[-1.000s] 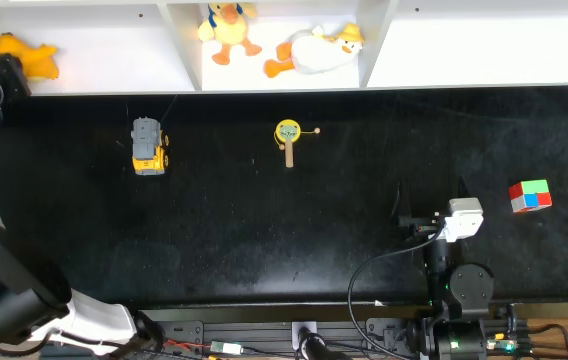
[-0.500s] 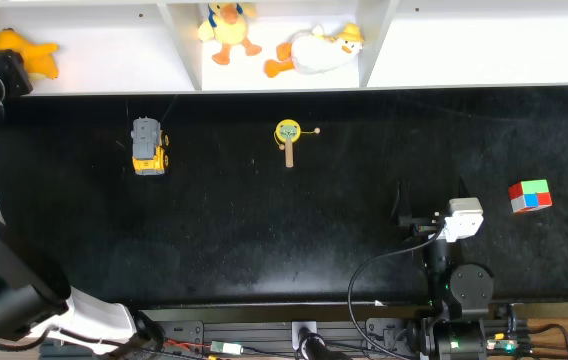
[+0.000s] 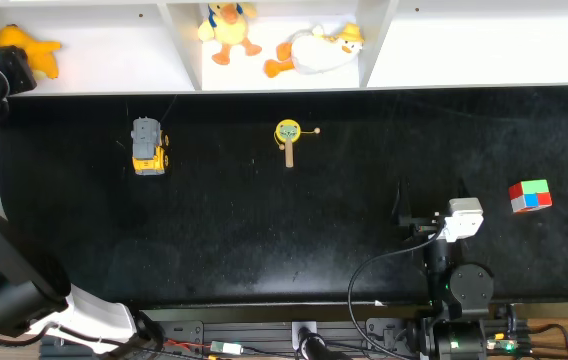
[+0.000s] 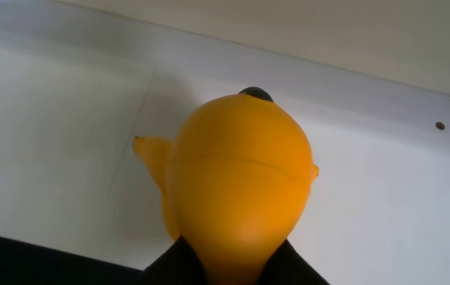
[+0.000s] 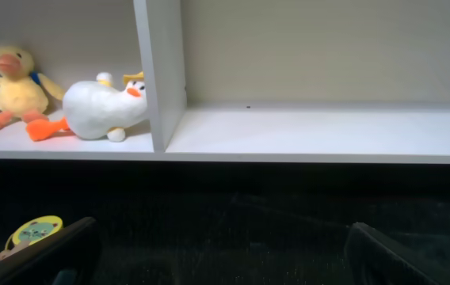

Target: Store Toys

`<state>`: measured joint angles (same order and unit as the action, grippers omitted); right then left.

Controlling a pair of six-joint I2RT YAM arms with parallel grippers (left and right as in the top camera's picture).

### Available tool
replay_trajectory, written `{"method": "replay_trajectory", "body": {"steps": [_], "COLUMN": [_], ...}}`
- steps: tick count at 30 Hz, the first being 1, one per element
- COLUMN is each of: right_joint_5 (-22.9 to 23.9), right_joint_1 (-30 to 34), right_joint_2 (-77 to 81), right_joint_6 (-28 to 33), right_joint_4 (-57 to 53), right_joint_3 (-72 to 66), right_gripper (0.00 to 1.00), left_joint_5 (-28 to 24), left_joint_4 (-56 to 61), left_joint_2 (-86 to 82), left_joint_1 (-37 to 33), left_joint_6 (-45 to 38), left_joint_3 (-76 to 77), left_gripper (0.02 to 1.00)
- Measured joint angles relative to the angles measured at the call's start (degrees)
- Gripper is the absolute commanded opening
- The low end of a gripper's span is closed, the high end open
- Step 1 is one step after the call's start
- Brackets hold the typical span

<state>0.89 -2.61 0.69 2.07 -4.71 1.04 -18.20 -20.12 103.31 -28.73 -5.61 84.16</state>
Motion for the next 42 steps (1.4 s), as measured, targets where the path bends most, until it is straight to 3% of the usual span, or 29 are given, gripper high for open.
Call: {"method": "replay_trajectory", "body": {"steps": [4,10,14,17,24,42], "right_joint_5": [0.00,0.02,0.00,0.02,0.00,0.00], "right_joint_1": [0.00,-0.02,0.00,0.00,0.00,0.00], "right_joint_2": [0.00,0.00,0.00,0.00,0.00,0.00], "right_joint_6": [0.02,0.00,0.02,0.00,0.02,0.02], "right_joint_4": [0.00,0.00,0.00,0.00,-0.02,0.02], "right_joint_3": [0.00,0.00,0.00,0.00,0.00,0.00], "right_gripper": [0.996,0.993,0.996,0.996,0.996,0.996], "left_joint_5": [0.02,0.04,0.04,0.04,0.04,2.21], "left_joint_4": [0.00,0.00,0.09,0.50,1.64,-4.70], "left_joint_2": [0.00,0.02,0.72,1.99,2.49,2.47], "left_joint_1": [0.00,0.00,0.15,0.55,1.01,1.01], "left_joint_6": [0.72,0.96,0.81,1.07,1.18,0.96], "left_joint_3": [0.00,0.00,0.00,0.00,0.00,0.00], "left_gripper": [0.441,0.579,0.831,0.941,1.000,0.998]}}
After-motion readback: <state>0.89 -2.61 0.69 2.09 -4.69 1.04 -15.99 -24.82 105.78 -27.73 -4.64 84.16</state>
